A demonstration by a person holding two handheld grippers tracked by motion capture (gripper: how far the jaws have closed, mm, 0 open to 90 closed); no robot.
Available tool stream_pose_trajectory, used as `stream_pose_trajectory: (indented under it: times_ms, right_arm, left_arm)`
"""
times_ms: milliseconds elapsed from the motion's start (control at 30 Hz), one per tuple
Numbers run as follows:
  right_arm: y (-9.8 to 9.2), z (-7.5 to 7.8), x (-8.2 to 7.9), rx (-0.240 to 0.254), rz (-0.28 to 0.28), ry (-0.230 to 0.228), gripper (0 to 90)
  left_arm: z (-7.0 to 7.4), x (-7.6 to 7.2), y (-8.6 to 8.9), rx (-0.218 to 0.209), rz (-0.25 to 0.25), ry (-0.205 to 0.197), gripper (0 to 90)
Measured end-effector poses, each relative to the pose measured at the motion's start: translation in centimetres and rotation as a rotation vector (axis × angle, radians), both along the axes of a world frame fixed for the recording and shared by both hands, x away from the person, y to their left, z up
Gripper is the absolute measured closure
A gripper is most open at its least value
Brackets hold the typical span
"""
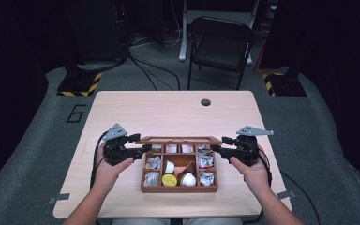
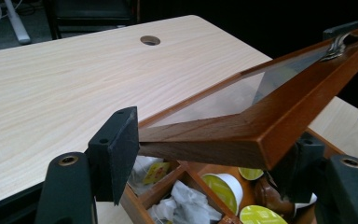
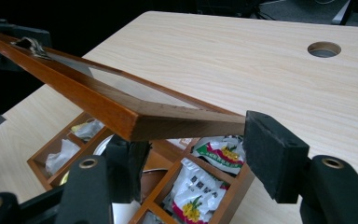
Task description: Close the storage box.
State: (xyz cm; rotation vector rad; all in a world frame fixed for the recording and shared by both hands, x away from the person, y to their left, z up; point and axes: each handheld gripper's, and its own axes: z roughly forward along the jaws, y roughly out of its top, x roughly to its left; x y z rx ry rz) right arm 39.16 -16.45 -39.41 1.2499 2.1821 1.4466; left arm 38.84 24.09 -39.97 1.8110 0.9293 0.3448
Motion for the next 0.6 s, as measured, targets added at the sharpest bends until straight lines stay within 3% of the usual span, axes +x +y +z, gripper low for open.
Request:
stream_pose_trajectory:
  times_ms: [500, 600]
  right_arm:
    - [-0.2, -0.9, -2.7, -0.038, 0.015, -0.039, 46.9]
    - [-0.2, -1.3, -3.3, -0.034, 0.023, -0.038, 48.3]
  left_arm:
    - [-0.6, -2.8, 0.0, 0.054, -0.014, -0.012, 34.5]
    - [-1.2, -3.3, 0.3, 0.033, -0.011, -0.005, 35.5]
